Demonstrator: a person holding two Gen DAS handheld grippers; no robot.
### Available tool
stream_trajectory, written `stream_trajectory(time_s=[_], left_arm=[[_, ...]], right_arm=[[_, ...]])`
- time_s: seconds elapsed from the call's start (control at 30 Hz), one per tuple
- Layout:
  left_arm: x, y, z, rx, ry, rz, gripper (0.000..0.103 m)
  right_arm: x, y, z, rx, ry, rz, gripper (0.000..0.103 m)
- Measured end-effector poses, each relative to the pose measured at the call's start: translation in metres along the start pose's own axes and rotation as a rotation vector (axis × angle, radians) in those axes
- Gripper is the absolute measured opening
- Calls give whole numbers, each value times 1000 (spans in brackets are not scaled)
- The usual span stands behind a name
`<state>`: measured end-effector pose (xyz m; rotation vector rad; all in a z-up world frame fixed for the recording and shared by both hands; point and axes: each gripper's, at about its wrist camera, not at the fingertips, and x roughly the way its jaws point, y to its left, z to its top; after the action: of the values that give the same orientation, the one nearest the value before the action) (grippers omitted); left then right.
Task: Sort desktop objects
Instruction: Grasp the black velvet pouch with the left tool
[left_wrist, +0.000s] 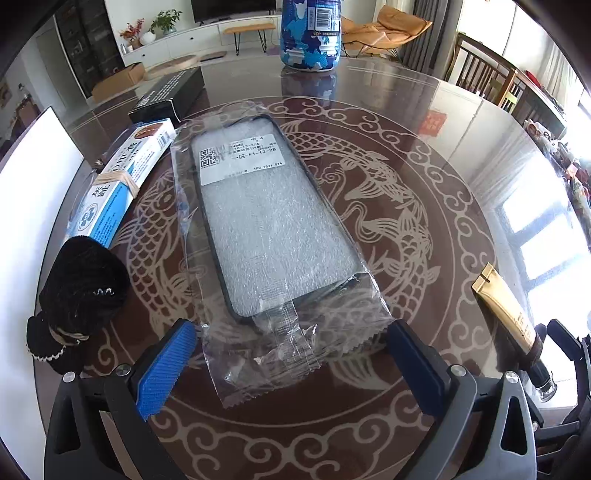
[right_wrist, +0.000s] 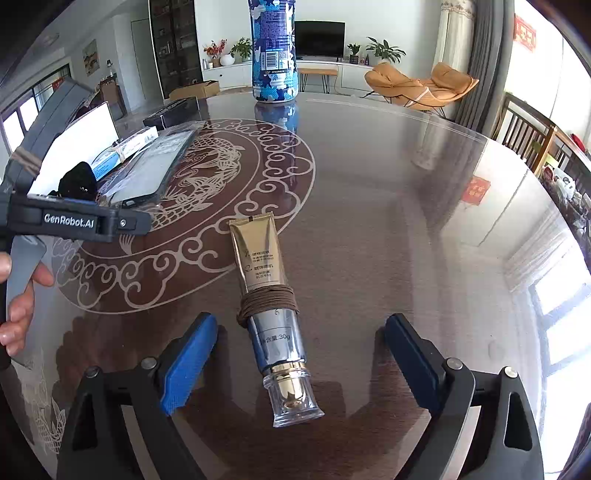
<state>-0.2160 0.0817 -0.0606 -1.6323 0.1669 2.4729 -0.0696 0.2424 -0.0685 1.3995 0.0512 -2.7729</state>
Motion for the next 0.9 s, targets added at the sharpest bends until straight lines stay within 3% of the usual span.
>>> stream_trajectory(time_s=[0.23, 0.33, 0.37, 0.43, 0.5, 0.53, 0.63, 0.87, 0.9], left_arm=[[-21, 1, -49, 68, -70, -30, 103], [-34, 13, -75, 111, -61, -45, 103], [-39, 19, -82, 128, -59, -24, 103], [-56, 33, -91, 193, -114, 95, 103], [-75, 48, -87, 256, -190, 179, 103], [-82, 57, -81, 267, -208, 187, 103], [-83, 82, -53, 239, -220, 127, 103], [-15, 101, -11, 198, -96, 117, 103], [-16, 103, -13, 181, -115, 84, 95]], right_arm=[[1, 2, 0, -1, 2, 6, 96], [1, 4, -1, -11, 7, 10, 99], [1, 4, -1, -11, 8, 12, 99], [1, 4, -1, -11, 8, 11, 99], [1, 3, -1, -11, 8, 12, 99], [1, 3, -1, -11, 8, 12, 99], [1, 3, -1, -10, 8, 12, 99], [1, 3, -1, -10, 8, 12, 99], [2, 3, -1, -10, 8, 11, 99]])
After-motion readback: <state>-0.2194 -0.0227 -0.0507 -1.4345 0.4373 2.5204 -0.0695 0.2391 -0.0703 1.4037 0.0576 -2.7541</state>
